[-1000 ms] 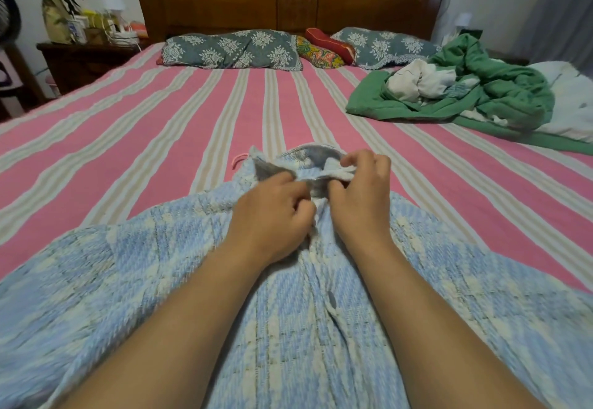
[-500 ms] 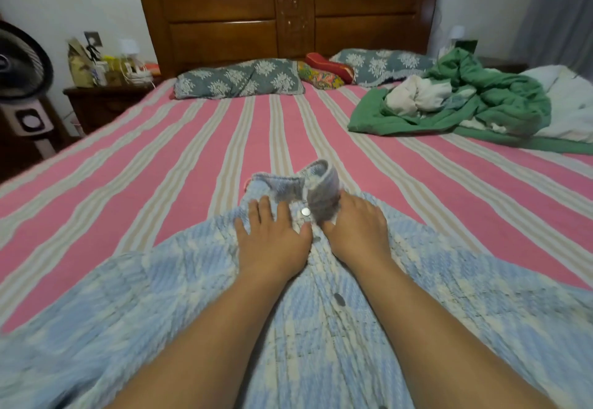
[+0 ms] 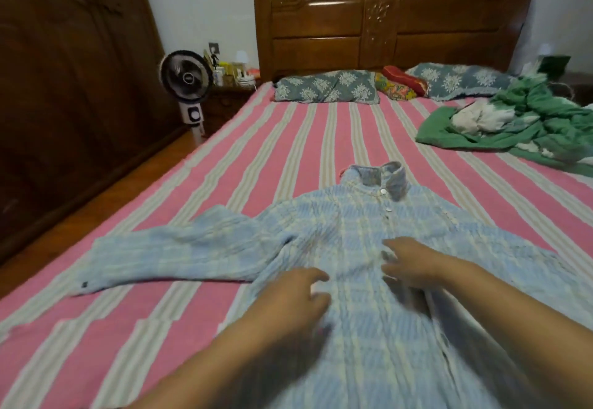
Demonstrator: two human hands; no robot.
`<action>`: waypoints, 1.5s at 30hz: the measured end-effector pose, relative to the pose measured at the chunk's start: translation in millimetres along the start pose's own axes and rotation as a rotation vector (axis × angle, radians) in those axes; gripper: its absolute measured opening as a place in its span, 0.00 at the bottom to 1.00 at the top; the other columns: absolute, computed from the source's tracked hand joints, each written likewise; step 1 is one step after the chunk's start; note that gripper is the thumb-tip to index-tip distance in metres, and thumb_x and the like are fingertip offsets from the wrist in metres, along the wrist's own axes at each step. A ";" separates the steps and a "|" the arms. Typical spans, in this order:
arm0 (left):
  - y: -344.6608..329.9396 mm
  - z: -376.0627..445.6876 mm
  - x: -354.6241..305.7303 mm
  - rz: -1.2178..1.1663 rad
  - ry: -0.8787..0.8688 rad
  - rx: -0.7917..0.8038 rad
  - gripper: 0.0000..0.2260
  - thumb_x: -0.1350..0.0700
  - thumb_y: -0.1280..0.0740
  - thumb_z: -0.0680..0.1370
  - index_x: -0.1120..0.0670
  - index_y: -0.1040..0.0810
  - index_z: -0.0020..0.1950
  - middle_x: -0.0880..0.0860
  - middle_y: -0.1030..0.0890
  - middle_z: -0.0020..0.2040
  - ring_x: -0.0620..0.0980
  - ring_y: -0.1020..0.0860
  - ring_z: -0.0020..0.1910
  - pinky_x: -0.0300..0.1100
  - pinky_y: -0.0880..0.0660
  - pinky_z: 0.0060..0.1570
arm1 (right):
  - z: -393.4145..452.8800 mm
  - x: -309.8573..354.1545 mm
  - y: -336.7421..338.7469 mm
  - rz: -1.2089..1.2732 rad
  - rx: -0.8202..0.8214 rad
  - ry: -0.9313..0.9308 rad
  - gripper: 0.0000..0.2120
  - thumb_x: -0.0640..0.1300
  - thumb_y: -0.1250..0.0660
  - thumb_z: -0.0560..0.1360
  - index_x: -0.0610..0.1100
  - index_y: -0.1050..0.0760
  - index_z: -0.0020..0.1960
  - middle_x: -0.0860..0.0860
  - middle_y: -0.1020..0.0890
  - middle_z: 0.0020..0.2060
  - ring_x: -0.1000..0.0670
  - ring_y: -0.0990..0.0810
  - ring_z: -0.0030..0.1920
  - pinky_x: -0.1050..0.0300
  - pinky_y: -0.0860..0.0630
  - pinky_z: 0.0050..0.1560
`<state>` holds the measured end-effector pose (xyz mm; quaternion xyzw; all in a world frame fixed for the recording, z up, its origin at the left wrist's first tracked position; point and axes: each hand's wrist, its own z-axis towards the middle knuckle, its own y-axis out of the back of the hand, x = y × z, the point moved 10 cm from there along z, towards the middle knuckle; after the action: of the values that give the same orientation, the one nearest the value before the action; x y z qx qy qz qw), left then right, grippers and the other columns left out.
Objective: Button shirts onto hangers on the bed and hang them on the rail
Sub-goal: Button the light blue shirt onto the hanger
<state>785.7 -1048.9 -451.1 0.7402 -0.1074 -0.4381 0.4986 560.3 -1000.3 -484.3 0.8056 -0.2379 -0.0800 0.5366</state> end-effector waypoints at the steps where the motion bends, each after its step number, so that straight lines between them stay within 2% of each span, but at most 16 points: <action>1: 23.2 -26.4 23.0 -0.043 0.033 -0.098 0.18 0.47 0.36 0.81 0.46 0.25 0.71 0.44 0.24 0.68 0.45 0.26 0.68 0.39 0.32 0.66 | -11.2 25.4 4.9 0.009 -0.060 0.051 0.30 0.55 0.40 0.82 0.44 0.40 0.79 0.44 0.40 0.78 0.40 0.39 0.77 0.49 0.39 0.75; 4: 82.3 -96.2 120.0 -0.016 0.258 -0.305 0.17 0.46 0.36 0.79 0.45 0.23 0.67 0.46 0.21 0.66 0.48 0.24 0.65 0.43 0.28 0.64 | -37.5 115.5 12.1 0.081 -0.187 0.222 0.27 0.51 0.38 0.82 0.47 0.39 0.79 0.45 0.37 0.77 0.43 0.36 0.76 0.50 0.37 0.74; 8: 120.9 -175.7 248.3 0.275 0.712 -0.303 0.20 0.40 0.43 0.81 0.46 0.25 0.68 0.53 0.23 0.66 0.57 0.26 0.64 0.52 0.29 0.63 | -48.1 248.3 -8.0 0.041 -0.291 0.487 0.18 0.49 0.37 0.82 0.43 0.25 0.69 0.44 0.24 0.66 0.43 0.28 0.68 0.51 0.32 0.66; 11: 124.5 -204.5 281.1 0.260 0.650 -0.524 0.19 0.45 0.45 0.80 0.48 0.19 0.62 0.51 0.18 0.61 0.54 0.24 0.61 0.53 0.32 0.66 | -38.5 335.7 -28.8 0.013 -0.333 0.637 0.18 0.49 0.34 0.79 0.44 0.24 0.66 0.44 0.23 0.62 0.41 0.26 0.64 0.52 0.31 0.63; 13: 124.4 -217.3 283.9 0.166 0.561 -0.690 0.17 0.48 0.44 0.75 0.48 0.16 0.54 0.49 0.16 0.55 0.52 0.23 0.57 0.54 0.32 0.67 | -20.7 384.9 -34.4 0.042 -0.370 0.692 0.23 0.49 0.35 0.79 0.44 0.28 0.72 0.42 0.27 0.69 0.40 0.30 0.69 0.50 0.32 0.69; 16: 121.0 -218.8 289.9 0.190 0.527 -0.694 0.16 0.48 0.43 0.73 0.46 0.17 0.53 0.47 0.18 0.54 0.51 0.24 0.57 0.55 0.32 0.67 | 13.9 437.7 -38.4 0.040 -0.331 0.657 0.33 0.51 0.36 0.80 0.46 0.43 0.81 0.44 0.39 0.79 0.40 0.41 0.77 0.44 0.40 0.76; 18: 120.3 -217.1 294.5 0.211 0.513 -0.684 0.16 0.47 0.43 0.74 0.45 0.18 0.54 0.45 0.19 0.55 0.50 0.25 0.58 0.54 0.33 0.68 | 41.3 453.0 -48.6 -0.054 -0.272 0.557 0.37 0.58 0.36 0.80 0.48 0.49 0.82 0.43 0.39 0.78 0.37 0.41 0.76 0.40 0.37 0.74; 20: 120.9 -217.4 295.8 0.240 0.505 -0.697 0.16 0.47 0.43 0.74 0.44 0.19 0.55 0.45 0.20 0.55 0.49 0.26 0.59 0.54 0.34 0.68 | 54.0 458.7 -49.5 -0.145 -0.309 0.483 0.31 0.61 0.40 0.81 0.48 0.42 0.78 0.42 0.32 0.72 0.36 0.34 0.70 0.38 0.29 0.65; 24: 121.5 -217.0 292.5 0.285 0.505 -0.672 0.18 0.46 0.45 0.76 0.45 0.20 0.59 0.46 0.22 0.59 0.49 0.27 0.62 0.54 0.37 0.71 | 45.3 468.8 -34.1 -0.252 -0.459 0.532 0.11 0.47 0.41 0.83 0.45 0.27 0.62 0.43 0.21 0.55 0.38 0.21 0.57 0.48 0.27 0.48; 26: 122.3 -217.1 291.0 0.303 0.517 -0.644 0.20 0.45 0.47 0.77 0.45 0.21 0.62 0.47 0.22 0.61 0.50 0.27 0.63 0.54 0.37 0.71 | 33.6 452.7 -13.4 -0.050 -0.477 0.495 0.10 0.45 0.41 0.82 0.43 0.26 0.60 0.41 0.20 0.55 0.36 0.20 0.55 0.48 0.26 0.48; 29: 119.4 -212.3 288.0 0.345 0.537 -0.535 0.20 0.47 0.50 0.81 0.45 0.27 0.69 0.49 0.25 0.67 0.52 0.30 0.67 0.56 0.38 0.72 | 12.4 390.3 26.2 0.447 -0.493 0.332 0.14 0.47 0.44 0.84 0.39 0.25 0.58 0.37 0.19 0.55 0.36 0.21 0.54 0.50 0.31 0.46; 33: 114.1 -208.1 277.4 0.364 0.641 -0.312 0.17 0.54 0.46 0.81 0.51 0.30 0.69 0.55 0.27 0.68 0.57 0.30 0.67 0.62 0.36 0.71 | -51.4 281.5 75.9 1.053 -0.460 0.220 0.13 0.43 0.46 0.84 0.45 0.23 0.55 0.42 0.16 0.47 0.39 0.18 0.46 0.42 0.21 0.39; 35: 116.1 -202.3 255.3 0.375 0.657 -0.332 0.18 0.56 0.41 0.78 0.54 0.30 0.68 0.58 0.26 0.65 0.61 0.28 0.64 0.60 0.30 0.65 | -101.4 214.5 96.9 1.328 -0.512 0.229 0.13 0.43 0.44 0.84 0.46 0.20 0.54 0.46 0.14 0.48 0.43 0.16 0.45 0.47 0.17 0.41; 38: 118.9 -179.2 181.6 0.191 0.462 -0.481 0.24 0.57 0.34 0.76 0.54 0.29 0.73 0.62 0.27 0.68 0.65 0.29 0.65 0.57 0.30 0.64 | -169.6 120.9 93.5 1.583 -0.574 0.182 0.13 0.40 0.43 0.83 0.43 0.21 0.60 0.45 0.14 0.52 0.45 0.14 0.47 0.48 0.16 0.44; 41: 90.2 -136.3 59.2 -0.019 0.072 -0.492 0.20 0.58 0.32 0.76 0.56 0.23 0.68 0.61 0.22 0.64 0.63 0.27 0.64 0.53 0.32 0.65 | -233.8 10.3 40.1 1.662 -0.688 -0.023 0.09 0.39 0.39 0.81 0.39 0.27 0.60 0.40 0.18 0.52 0.42 0.13 0.45 0.46 0.17 0.47; 45: 9.8 -91.5 -70.9 -0.174 -0.224 -0.257 0.10 0.58 0.32 0.79 0.51 0.19 0.59 0.50 0.20 0.58 0.49 0.22 0.58 0.43 0.29 0.57 | -298.4 -99.7 -52.0 1.477 -0.766 -0.431 0.13 0.34 0.39 0.79 0.43 0.30 0.62 0.40 0.21 0.49 0.45 0.20 0.36 0.54 0.20 0.32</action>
<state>815.6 -952.4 -393.6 0.6236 -0.0411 -0.5694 0.5340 603.2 -690.7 -421.1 0.1746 -0.7546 0.0639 0.6293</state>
